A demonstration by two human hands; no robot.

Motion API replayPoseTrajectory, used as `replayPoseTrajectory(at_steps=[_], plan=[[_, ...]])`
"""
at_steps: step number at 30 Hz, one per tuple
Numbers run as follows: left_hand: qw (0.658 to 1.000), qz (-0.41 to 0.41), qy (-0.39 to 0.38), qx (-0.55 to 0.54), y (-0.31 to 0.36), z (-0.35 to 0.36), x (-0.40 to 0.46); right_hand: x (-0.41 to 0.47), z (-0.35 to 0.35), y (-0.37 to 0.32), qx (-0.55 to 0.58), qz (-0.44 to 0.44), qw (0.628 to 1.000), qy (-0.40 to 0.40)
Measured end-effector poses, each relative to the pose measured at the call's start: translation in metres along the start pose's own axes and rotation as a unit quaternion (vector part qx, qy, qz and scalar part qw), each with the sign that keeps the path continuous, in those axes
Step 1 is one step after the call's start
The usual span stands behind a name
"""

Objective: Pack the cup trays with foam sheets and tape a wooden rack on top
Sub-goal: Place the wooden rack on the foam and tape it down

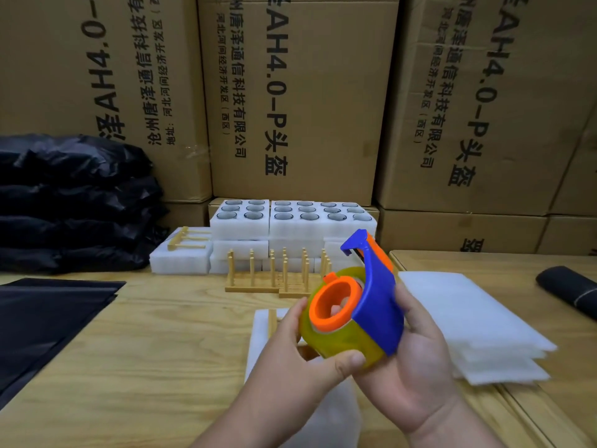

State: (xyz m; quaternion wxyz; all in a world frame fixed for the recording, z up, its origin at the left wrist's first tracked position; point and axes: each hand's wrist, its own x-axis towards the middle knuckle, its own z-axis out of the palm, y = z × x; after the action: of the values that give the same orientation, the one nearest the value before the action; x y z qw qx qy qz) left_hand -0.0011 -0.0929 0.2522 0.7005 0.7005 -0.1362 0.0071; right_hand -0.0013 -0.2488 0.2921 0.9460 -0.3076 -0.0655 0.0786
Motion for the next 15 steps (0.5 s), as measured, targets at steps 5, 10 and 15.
replayPoseTrajectory(at_steps=[5,10,15], plan=[[0.998,0.004,-0.046,0.043,0.010,-0.021,-0.005,-0.006,-0.004,-0.011,-0.185,-0.046,0.981,-0.040],[0.996,0.083,0.018,0.034,0.047,-0.048,-0.009,-0.015,-0.007,-0.032,-0.485,-0.138,0.861,-0.063],[0.972,0.207,0.031,0.103,0.087,-0.062,-0.020,-0.026,-0.022,-0.044,-0.651,-0.151,0.739,-0.088]])
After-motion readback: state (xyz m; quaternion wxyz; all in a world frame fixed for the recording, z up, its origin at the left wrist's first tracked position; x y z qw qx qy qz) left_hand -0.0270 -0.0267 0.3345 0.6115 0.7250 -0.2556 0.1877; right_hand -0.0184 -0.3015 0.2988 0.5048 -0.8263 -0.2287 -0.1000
